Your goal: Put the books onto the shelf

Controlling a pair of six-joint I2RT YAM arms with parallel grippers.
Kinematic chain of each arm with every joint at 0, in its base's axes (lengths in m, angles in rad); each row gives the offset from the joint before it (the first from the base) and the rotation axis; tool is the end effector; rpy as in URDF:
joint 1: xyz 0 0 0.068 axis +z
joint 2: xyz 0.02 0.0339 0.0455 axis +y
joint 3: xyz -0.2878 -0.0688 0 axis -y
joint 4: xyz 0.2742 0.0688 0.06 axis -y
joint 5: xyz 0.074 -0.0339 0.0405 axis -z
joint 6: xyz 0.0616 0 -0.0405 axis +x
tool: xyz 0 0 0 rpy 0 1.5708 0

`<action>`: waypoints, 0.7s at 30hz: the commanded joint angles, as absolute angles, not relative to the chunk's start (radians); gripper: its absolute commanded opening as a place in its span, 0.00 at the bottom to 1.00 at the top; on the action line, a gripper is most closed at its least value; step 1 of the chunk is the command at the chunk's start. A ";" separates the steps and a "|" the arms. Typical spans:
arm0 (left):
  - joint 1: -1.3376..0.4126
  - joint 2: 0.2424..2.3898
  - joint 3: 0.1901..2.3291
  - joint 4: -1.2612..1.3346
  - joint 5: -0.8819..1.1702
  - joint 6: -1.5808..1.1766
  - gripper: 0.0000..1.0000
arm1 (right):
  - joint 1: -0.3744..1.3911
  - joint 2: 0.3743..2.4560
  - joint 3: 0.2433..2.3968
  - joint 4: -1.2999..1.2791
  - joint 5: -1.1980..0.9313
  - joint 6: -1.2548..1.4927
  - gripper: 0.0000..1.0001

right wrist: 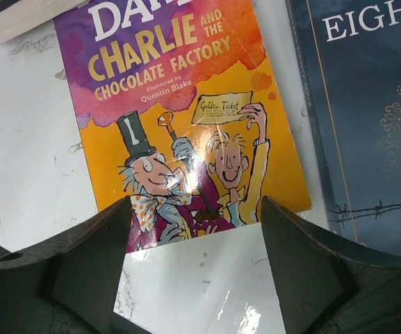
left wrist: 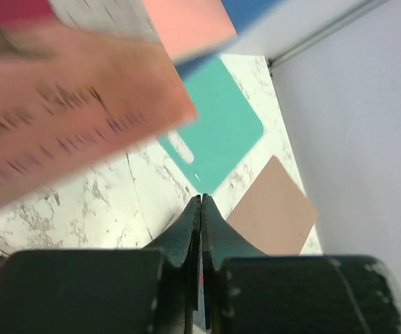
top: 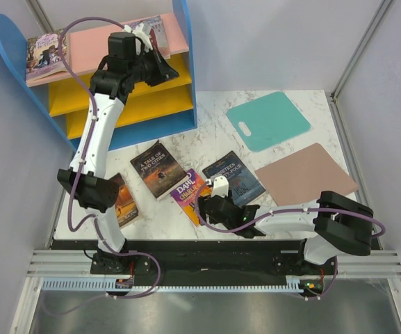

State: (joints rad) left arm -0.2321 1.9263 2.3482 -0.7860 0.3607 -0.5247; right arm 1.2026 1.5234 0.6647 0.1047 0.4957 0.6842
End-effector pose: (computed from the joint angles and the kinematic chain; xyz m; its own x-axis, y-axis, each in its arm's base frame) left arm 0.4512 -0.1290 0.5034 -0.5685 -0.3473 -0.7458 0.2904 0.7634 -0.5769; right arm 0.1441 0.2921 0.1449 -0.6308 -0.0904 -0.7707 -0.3835 0.8997 0.2084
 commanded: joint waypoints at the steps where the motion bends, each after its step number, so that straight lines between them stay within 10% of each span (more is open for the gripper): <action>1: -0.284 1.708 2.096 -0.747 0.379 -0.407 0.08 | 1.207 1.479 0.676 0.095 0.529 0.692 0.82; 9: -0.295 1.153 1.175 -0.526 0.344 -0.537 0.40 | 1.155 1.417 0.723 0.175 0.474 0.614 0.85; 21: -0.293 0.917 0.697 -0.549 0.187 -0.810 0.94 | 0.884 1.616 0.652 0.704 -0.086 0.943 0.87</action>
